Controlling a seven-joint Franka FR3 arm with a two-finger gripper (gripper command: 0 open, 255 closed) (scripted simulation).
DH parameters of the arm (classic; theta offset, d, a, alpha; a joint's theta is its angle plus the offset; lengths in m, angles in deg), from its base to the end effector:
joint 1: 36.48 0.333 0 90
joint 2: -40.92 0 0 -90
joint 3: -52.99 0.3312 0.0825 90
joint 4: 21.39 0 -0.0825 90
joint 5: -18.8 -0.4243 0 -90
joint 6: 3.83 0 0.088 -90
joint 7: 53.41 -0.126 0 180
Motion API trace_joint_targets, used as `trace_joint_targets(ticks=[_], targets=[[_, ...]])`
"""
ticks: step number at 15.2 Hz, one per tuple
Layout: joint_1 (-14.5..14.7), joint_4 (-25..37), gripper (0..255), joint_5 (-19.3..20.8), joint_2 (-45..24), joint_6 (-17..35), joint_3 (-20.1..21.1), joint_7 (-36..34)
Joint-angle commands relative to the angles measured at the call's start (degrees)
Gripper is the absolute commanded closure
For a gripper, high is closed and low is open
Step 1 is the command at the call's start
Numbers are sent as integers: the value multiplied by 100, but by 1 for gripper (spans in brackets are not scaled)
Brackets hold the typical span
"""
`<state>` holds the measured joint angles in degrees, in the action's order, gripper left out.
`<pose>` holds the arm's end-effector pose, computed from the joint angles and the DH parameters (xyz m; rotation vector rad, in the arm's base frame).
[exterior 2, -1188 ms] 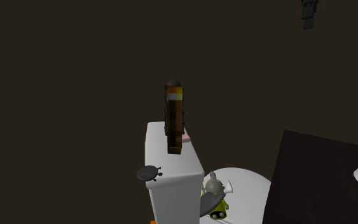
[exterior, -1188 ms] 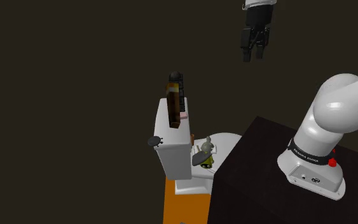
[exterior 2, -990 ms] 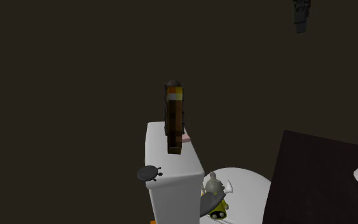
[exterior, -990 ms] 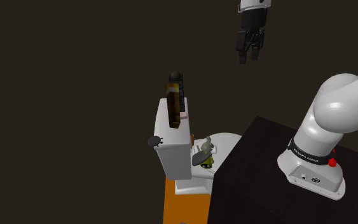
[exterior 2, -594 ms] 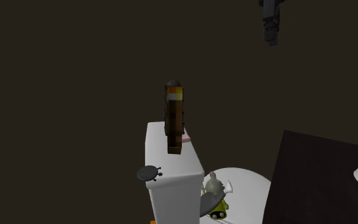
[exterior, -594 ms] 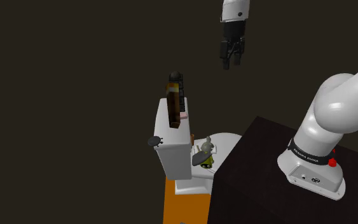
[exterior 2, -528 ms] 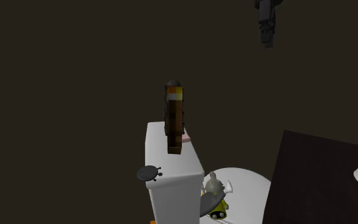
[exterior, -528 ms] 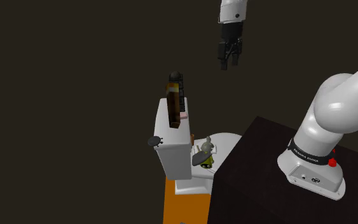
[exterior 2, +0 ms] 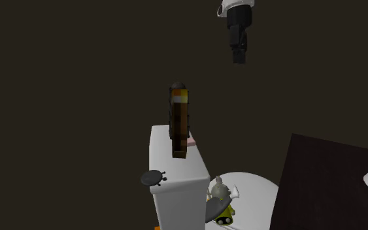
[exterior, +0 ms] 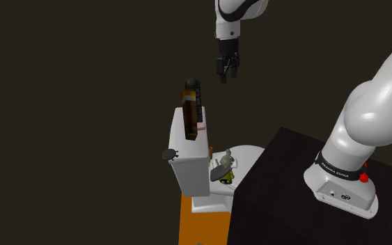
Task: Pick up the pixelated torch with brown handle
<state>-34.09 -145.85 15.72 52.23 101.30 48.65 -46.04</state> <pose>0.5080 -0.0129 0.4459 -3.0555 -0.1214 0.2067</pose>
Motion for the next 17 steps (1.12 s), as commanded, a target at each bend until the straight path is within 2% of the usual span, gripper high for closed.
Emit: trace_joint_targets(ticks=[1,9,17], targets=[[39,336,0,20,-460,141,22,96],[123,1817,0,147,-2224,487,107,464],[207,3773,0,326,-3999,377,204,736]])
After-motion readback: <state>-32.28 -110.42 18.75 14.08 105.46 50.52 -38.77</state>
